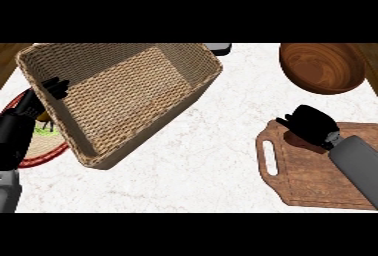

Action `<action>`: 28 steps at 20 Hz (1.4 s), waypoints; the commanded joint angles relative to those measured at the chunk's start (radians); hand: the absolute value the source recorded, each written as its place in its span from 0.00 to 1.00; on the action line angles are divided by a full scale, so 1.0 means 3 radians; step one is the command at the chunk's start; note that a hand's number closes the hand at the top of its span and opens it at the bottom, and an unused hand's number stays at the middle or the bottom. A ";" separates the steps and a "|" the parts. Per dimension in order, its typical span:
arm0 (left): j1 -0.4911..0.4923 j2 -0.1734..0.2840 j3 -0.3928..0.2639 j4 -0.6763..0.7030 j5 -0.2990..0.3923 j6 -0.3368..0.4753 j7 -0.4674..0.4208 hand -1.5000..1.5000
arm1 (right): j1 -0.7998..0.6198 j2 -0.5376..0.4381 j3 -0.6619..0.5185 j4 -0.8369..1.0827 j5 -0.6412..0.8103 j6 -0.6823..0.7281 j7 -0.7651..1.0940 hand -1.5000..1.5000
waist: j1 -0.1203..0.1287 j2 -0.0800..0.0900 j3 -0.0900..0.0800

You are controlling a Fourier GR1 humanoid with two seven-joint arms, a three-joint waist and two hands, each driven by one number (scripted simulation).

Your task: Pick the sweet potato from the cutting board and place it in the basket

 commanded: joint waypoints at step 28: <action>0.0495 0.0010 0.0202 -0.0377 0.0124 -0.0147 0.0106 0.50 | 0.0405 0.2230 -0.1714 -0.2593 -0.1340 -0.2080 0.3748 1.00 | -0.0428 -0.0042 0.0004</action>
